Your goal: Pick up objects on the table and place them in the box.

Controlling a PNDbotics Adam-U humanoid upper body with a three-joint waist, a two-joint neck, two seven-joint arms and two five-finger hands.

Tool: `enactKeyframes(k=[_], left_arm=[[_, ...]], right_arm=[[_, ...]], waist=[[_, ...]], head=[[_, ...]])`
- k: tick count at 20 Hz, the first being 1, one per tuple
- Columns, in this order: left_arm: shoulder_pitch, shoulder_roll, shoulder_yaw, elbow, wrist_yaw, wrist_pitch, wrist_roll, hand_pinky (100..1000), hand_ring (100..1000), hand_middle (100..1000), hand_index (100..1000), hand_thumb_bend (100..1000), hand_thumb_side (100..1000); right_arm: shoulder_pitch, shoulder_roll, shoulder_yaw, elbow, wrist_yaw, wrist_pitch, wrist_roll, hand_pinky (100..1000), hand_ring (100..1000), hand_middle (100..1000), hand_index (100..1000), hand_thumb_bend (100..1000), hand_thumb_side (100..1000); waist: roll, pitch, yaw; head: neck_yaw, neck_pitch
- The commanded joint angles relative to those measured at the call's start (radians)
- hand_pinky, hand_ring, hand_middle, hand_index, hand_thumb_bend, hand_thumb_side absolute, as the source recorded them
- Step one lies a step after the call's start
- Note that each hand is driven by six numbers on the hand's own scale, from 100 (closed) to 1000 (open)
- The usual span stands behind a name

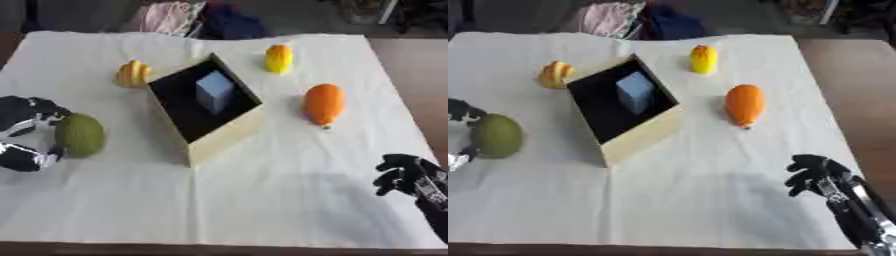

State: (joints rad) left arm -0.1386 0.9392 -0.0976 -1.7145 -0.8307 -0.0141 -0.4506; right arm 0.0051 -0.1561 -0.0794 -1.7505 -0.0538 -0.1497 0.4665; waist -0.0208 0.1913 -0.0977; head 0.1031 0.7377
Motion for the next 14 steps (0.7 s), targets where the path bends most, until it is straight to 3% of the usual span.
enactKeyframes(k=[1, 6, 7, 8, 10, 14], left_arm=[[-0.024, 0.011, -0.012, 0.028, -0.028, -0.012, 0.004, 796, 767, 787, 928, 268, 411], [-0.053, -0.024, -0.034, 0.084, -0.086, -0.022, 0.079, 748, 690, 710, 845, 284, 411], [-0.058, -0.029, -0.039, 0.093, -0.100, -0.023, 0.103, 719, 630, 643, 800, 301, 413], [-0.061, -0.034, -0.043, 0.099, -0.115, -0.025, 0.128, 713, 620, 630, 792, 305, 414], [-0.068, -0.040, -0.048, 0.106, -0.151, -0.028, 0.186, 622, 503, 494, 678, 351, 410], [-0.075, -0.048, -0.052, 0.108, -0.219, -0.020, 0.326, 513, 399, 370, 546, 365, 377]], right_arm=[[-0.003, -0.020, -0.003, -0.010, 0.002, -0.004, 0.004, 510, 585, 635, 770, 100, 707], [-0.004, -0.018, -0.002, -0.010, 0.001, -0.003, 0.007, 510, 585, 635, 770, 100, 708], [-0.004, -0.018, -0.002, -0.011, 0.001, -0.003, 0.007, 511, 585, 635, 770, 100, 708], [-0.004, -0.018, -0.002, -0.011, 0.001, -0.003, 0.007, 511, 585, 635, 770, 100, 708], [-0.005, -0.017, -0.002, -0.011, 0.001, -0.002, 0.007, 511, 585, 635, 770, 100, 710], [-0.005, -0.016, -0.002, -0.011, 0.001, -0.001, 0.007, 510, 585, 635, 770, 100, 711]], waist=[[0.010, -0.020, -0.002], [0.010, -0.019, -0.005], [0.009, -0.019, -0.006], [0.009, -0.019, -0.006], [0.010, -0.018, -0.008], [0.011, -0.017, -0.010]], head=[[0.003, -0.004], [0.001, -0.004], [0.001, -0.004], [0.000, -0.004], [0.000, -0.005], [-0.003, -0.005]])
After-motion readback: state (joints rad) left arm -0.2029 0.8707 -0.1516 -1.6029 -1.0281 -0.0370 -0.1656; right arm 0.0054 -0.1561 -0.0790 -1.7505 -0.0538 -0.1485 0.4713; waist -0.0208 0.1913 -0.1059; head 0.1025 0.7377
